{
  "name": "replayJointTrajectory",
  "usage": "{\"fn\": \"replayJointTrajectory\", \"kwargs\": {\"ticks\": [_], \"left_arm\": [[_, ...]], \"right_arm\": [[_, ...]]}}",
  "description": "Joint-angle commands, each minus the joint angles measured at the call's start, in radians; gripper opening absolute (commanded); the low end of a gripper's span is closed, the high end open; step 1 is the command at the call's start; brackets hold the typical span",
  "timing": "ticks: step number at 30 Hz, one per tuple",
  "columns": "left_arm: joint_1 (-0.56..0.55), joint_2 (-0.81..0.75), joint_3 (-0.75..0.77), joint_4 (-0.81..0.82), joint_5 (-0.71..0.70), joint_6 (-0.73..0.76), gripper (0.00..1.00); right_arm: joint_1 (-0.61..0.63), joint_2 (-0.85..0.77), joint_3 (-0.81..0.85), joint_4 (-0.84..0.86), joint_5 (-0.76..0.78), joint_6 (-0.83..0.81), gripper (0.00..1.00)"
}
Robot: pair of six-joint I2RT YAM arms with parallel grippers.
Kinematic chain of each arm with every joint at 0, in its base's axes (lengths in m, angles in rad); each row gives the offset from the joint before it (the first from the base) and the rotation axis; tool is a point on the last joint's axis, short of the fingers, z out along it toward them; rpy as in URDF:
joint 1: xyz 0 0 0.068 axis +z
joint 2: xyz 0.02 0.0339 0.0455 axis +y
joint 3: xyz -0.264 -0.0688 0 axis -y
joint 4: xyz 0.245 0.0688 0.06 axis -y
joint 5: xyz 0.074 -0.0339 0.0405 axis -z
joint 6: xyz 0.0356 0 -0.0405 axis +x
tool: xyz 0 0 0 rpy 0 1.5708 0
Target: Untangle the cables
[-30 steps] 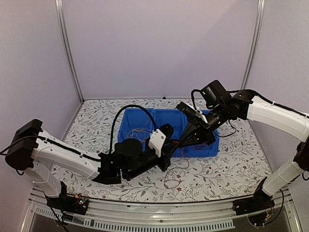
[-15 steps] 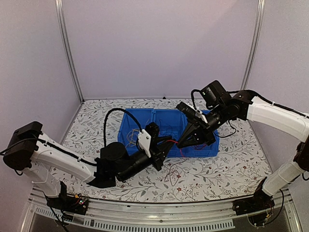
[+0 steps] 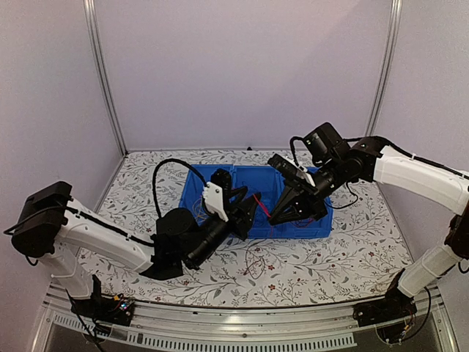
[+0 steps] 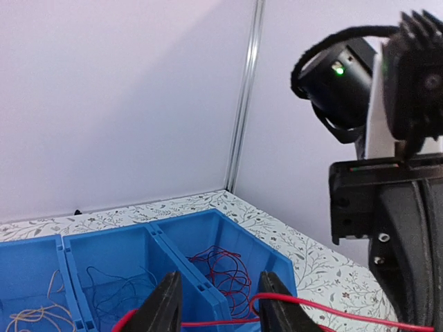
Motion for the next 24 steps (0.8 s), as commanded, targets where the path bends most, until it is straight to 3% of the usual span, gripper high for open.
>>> {"fn": "replayJointTrajectory", "kwargs": {"ticks": [1,9,17,24], "left_arm": [[0.075,0.004,-0.003,0.021,-0.191,-0.131,0.40],[0.170,-0.100,-0.090,-0.141,-0.289,-0.256,0.44],[0.283,-0.390,-0.274,-0.386,-0.337,-0.379,0.45],[0.310,-0.612,-0.386,-0.531,-0.323,-0.445,0.45]], "right_arm": [[0.007,-0.008,0.047,-0.094,-0.072,-0.057,0.00],[-0.044,-0.078,0.184,-0.252,-0.093,-0.136,0.00],[-0.145,-0.098,0.326,-0.393,-0.121,-0.216,0.00],[-0.220,-0.106,0.379,-0.360,-0.142,-0.185,0.00]]}}
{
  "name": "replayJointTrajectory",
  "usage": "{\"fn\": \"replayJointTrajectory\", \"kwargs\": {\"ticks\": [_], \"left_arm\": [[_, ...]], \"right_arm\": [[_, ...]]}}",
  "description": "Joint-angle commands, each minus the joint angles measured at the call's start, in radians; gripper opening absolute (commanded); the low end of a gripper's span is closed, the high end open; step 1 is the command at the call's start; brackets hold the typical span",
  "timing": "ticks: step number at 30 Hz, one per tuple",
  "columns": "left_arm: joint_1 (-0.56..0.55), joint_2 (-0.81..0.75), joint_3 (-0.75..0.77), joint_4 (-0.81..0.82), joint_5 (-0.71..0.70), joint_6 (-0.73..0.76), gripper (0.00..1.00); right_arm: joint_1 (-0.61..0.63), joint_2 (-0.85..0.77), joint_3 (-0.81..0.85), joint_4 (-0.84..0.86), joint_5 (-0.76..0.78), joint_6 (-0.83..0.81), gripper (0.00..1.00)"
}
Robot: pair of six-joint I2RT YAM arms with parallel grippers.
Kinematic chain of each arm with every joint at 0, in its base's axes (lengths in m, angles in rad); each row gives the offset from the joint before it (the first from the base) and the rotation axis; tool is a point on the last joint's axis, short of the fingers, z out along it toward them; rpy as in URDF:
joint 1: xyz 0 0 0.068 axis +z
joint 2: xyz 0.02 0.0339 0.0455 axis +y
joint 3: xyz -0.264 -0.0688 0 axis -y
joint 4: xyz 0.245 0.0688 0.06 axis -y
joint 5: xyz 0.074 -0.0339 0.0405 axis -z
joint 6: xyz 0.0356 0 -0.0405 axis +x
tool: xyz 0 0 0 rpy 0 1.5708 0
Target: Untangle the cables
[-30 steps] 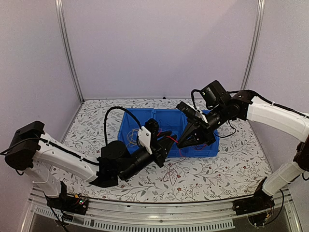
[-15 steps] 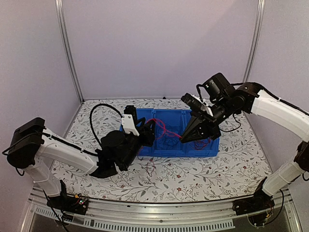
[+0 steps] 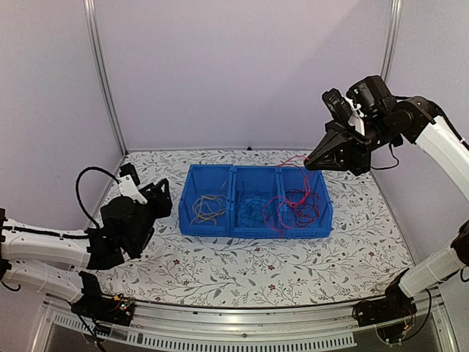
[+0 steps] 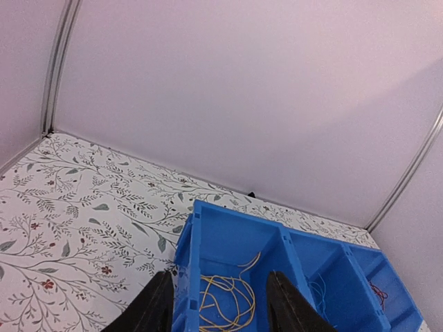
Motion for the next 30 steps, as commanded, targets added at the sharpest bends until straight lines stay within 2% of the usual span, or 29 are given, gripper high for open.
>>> {"fn": "replayJointTrajectory", "kwargs": {"ticks": [1,5,8,9,11,15,18,22,26,30], "left_arm": [[0.015,-0.098,-0.051,-0.122,0.024,-0.049,0.45],[0.014,-0.134,-0.074,-0.100,0.147,-0.001,0.44],[0.006,-0.117,-0.072,0.022,0.389,0.140,0.45],[-0.006,-0.097,-0.055,0.042,0.478,0.175,0.47],[-0.052,-0.044,0.000,0.064,0.542,0.244,0.55],[-0.192,0.100,0.146,0.093,0.535,0.460,0.61],[-0.257,0.209,0.258,0.117,0.555,0.562,0.65],[-0.293,0.345,0.407,0.107,0.477,0.604,0.75],[-0.296,0.448,0.514,0.100,0.448,0.618,0.80],[-0.295,0.536,0.615,0.112,0.357,0.634,0.85]], "right_arm": [[-0.040,-0.024,0.021,0.015,-0.031,0.012,0.00],[-0.069,-0.034,-0.003,0.094,-0.018,0.086,0.00],[-0.075,-0.031,-0.015,0.116,-0.015,0.112,0.00],[-0.075,-0.029,-0.025,0.127,-0.013,0.119,0.00],[-0.074,-0.026,-0.050,0.156,-0.009,0.136,0.00],[-0.074,-0.019,-0.113,0.253,0.029,0.224,0.00],[-0.075,-0.007,-0.143,0.293,0.047,0.269,0.00],[-0.073,0.032,-0.153,0.281,0.035,0.265,0.00],[-0.059,0.046,-0.167,0.276,0.009,0.255,0.00],[-0.031,0.046,-0.177,0.250,-0.009,0.224,0.00]]}}
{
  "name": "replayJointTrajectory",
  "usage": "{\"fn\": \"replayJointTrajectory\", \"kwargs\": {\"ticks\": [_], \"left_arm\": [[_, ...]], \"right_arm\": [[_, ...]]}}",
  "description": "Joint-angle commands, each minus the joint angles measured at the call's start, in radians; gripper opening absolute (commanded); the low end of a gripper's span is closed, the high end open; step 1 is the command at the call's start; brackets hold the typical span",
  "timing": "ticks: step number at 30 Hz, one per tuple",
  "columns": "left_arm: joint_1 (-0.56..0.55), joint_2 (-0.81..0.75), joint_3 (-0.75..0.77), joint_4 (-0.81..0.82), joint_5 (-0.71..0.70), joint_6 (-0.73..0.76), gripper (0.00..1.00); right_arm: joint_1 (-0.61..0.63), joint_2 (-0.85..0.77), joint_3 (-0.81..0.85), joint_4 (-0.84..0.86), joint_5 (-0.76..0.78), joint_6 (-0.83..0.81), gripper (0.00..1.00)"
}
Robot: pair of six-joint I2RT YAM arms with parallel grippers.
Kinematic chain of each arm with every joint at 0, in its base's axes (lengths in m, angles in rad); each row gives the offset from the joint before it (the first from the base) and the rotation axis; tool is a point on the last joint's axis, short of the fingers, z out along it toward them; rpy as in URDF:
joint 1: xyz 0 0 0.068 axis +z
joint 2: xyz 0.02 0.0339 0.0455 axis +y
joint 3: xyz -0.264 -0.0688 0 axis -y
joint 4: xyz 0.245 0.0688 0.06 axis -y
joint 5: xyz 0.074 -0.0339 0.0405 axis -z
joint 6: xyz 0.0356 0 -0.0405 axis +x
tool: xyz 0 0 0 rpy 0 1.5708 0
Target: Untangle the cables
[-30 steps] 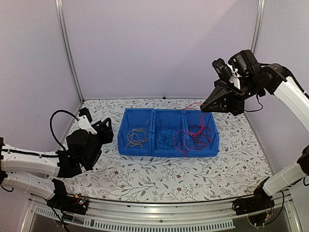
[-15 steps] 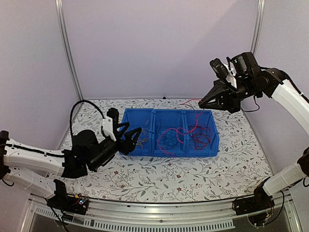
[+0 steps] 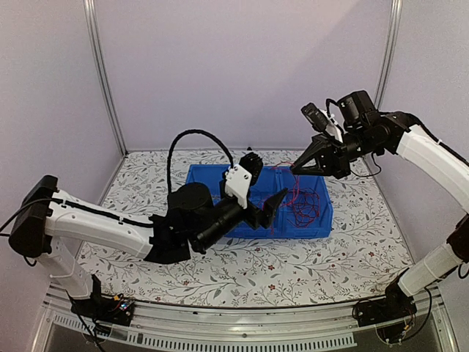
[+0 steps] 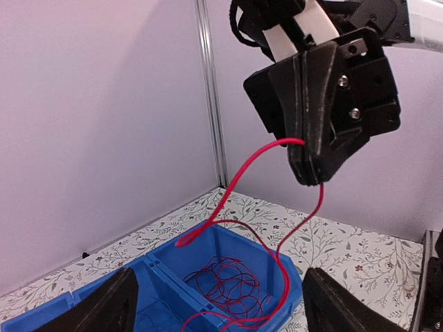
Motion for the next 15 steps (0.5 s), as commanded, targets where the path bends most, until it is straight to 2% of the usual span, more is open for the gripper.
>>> {"fn": "replayJointTrajectory", "kwargs": {"ticks": [1,4,10,12,15], "left_arm": [[-0.004,0.083,0.102,0.039,-0.115,0.058,0.85],[0.019,0.132,0.148,0.084,-0.162,0.078,0.84],[0.119,0.184,0.214,0.112,-0.167,-0.044,0.81],[0.164,0.216,0.244,0.082,-0.162,-0.089,0.80],[0.221,0.275,0.288,-0.001,-0.242,-0.179,0.80]], "right_arm": [[0.034,0.000,-0.017,-0.008,-0.039,-0.024,0.00],[0.046,-0.002,-0.025,-0.016,-0.051,-0.033,0.00],[0.053,-0.010,-0.011,-0.051,-0.051,-0.045,0.00],[0.052,-0.010,0.026,-0.109,-0.070,-0.070,0.00],[0.053,-0.003,0.140,-0.254,-0.086,-0.157,0.00]]}}
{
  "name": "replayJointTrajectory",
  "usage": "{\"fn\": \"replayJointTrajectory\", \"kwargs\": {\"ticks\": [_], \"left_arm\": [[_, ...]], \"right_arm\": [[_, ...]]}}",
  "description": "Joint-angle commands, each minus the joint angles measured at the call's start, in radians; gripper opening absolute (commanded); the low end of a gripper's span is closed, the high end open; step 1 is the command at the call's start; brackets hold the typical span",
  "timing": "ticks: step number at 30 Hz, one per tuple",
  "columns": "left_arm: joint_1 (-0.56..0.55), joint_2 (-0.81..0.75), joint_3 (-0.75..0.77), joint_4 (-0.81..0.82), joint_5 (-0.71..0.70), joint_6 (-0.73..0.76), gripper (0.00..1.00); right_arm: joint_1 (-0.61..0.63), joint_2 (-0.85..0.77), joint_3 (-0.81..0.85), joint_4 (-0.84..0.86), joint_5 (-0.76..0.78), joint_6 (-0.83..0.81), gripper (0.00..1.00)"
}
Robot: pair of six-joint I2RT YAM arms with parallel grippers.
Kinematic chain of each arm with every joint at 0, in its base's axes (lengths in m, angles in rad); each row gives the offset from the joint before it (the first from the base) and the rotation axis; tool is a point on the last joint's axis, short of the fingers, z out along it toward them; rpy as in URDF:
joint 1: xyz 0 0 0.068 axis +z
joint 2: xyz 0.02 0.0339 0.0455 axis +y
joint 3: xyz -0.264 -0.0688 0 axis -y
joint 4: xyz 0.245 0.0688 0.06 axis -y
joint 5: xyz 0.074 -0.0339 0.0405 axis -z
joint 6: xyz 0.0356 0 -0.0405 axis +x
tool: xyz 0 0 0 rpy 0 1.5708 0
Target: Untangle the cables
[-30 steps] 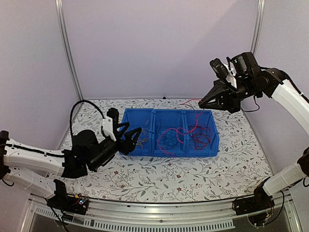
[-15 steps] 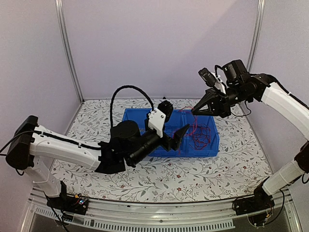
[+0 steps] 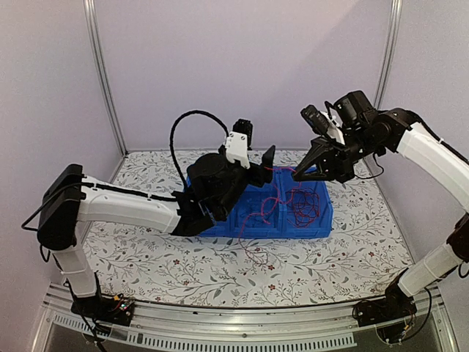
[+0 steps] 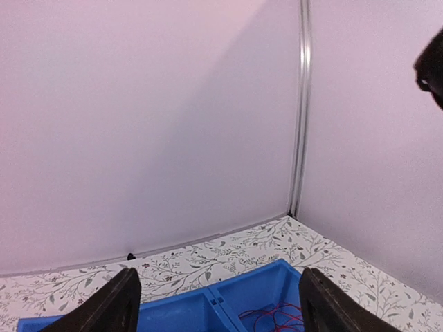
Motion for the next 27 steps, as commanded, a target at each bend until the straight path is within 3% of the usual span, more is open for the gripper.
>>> {"fn": "replayJointTrajectory", "kwargs": {"ticks": [1,3,7,14,21,27], "left_arm": [[0.089,0.084,0.065,-0.096,-0.155,-0.151,0.82],[0.107,0.106,0.112,-0.237,-0.376,-0.279,0.87],[0.148,0.100,0.167,-0.518,-0.494,-0.441,0.89],[0.224,-0.017,0.060,-0.639,-0.467,-0.537,0.89],[0.231,-0.137,-0.076,-0.714,-0.473,-0.605,0.89],[0.225,-0.245,-0.188,-0.771,-0.426,-0.708,0.89]], "right_arm": [[0.003,-0.001,0.193,-0.204,-0.042,-0.133,0.00],[-0.001,0.009,0.300,-0.268,-0.029,-0.159,0.00],[-0.045,-0.005,0.441,-0.287,-0.051,-0.143,0.00],[-0.100,-0.040,0.494,-0.199,-0.017,-0.077,0.00],[-0.302,-0.131,0.311,0.229,0.026,0.226,0.00],[-0.403,-0.144,0.257,0.330,0.073,0.328,0.00]]}}
